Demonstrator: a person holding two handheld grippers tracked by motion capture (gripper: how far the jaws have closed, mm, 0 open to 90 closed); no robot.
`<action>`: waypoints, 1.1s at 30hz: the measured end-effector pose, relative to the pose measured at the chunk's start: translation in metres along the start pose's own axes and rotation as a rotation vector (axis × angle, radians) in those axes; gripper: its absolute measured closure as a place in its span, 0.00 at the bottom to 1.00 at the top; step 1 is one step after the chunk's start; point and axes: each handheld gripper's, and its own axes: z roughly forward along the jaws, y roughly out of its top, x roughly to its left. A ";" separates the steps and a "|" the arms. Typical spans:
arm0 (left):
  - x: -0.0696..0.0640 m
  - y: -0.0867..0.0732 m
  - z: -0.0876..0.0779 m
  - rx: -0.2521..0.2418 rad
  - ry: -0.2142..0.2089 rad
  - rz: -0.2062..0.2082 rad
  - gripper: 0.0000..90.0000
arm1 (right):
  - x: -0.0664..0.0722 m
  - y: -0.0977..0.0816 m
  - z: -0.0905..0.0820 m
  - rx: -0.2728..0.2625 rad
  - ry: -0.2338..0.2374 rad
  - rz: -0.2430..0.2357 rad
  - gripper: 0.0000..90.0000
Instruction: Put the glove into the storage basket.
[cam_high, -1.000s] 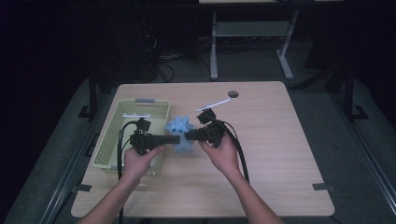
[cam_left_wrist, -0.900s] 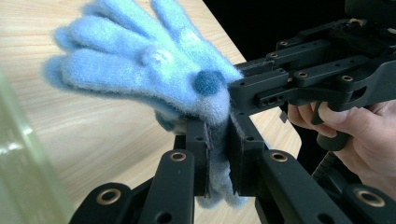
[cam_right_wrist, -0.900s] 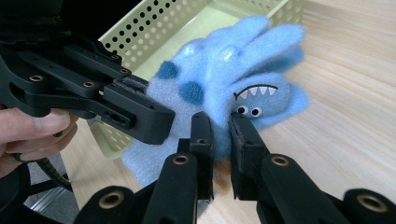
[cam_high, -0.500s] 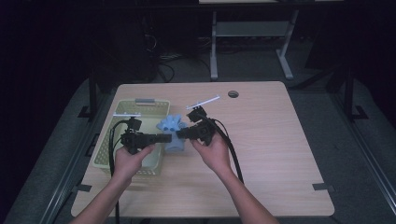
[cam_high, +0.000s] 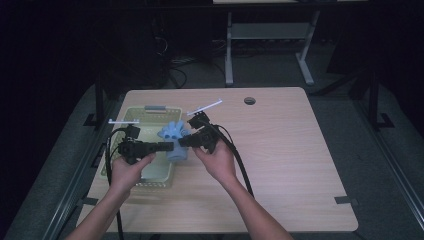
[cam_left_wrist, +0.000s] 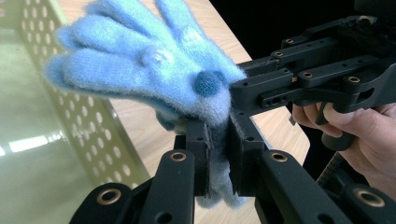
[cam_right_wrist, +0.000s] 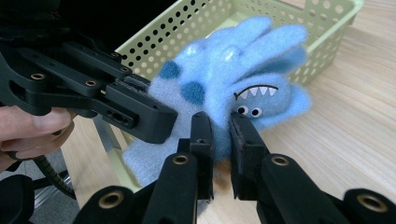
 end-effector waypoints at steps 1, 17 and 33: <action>0.000 0.000 -0.001 0.000 0.003 -0.004 0.89 | 0.001 0.001 0.002 0.002 -0.003 -0.011 0.90; 0.010 -0.002 -0.022 -0.008 0.031 -0.008 0.89 | 0.015 0.012 0.018 0.014 0.008 -0.023 0.90; 0.023 -0.006 -0.040 0.016 0.063 -0.014 0.89 | 0.026 0.015 0.039 0.022 0.036 -0.031 0.90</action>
